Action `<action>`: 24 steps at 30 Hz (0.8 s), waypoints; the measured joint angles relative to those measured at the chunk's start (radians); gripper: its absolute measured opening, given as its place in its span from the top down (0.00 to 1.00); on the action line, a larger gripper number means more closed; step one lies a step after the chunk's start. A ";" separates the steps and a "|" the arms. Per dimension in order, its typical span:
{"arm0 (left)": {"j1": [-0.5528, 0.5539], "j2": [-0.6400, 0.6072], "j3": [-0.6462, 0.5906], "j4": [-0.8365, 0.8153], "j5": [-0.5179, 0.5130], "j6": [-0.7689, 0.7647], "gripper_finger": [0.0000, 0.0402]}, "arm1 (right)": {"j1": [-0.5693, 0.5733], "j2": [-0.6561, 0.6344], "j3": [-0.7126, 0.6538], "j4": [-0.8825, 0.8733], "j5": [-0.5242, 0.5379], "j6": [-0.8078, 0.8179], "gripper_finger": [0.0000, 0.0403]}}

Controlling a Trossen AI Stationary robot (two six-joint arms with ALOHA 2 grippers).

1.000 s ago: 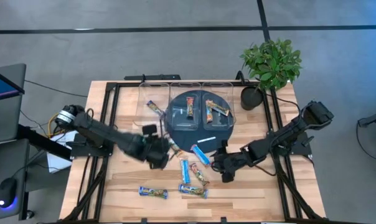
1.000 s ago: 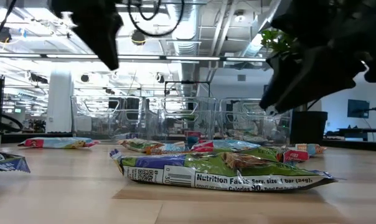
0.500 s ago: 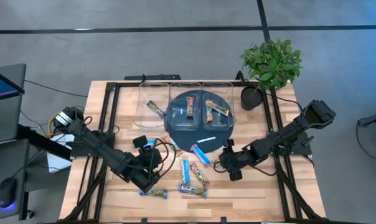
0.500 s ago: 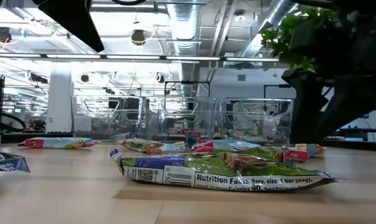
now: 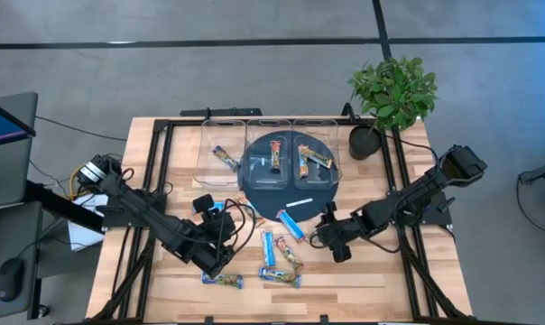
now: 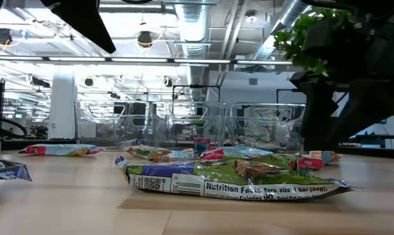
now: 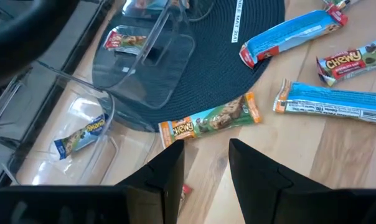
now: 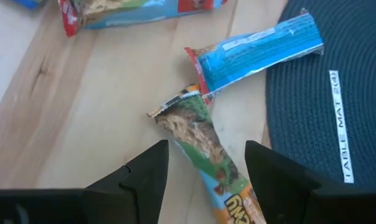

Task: Pick and place Granola Bars by type
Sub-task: Put the orange granola bar into the right transparent bin

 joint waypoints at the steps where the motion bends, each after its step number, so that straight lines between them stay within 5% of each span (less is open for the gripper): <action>1: 0.000 0.000 0.000 0.000 0.000 0.000 0.70 | 0.000 0.000 0.000 0.005 0.000 -0.001 0.49; 17: -0.003 0.001 0.000 0.012 -0.003 0.002 0.70 | -0.020 0.137 0.004 0.054 -0.002 -0.016 0.49; 24: -0.003 0.001 0.000 0.017 0.000 0.003 0.70 | -0.031 0.120 0.006 -0.022 -0.019 0.157 0.49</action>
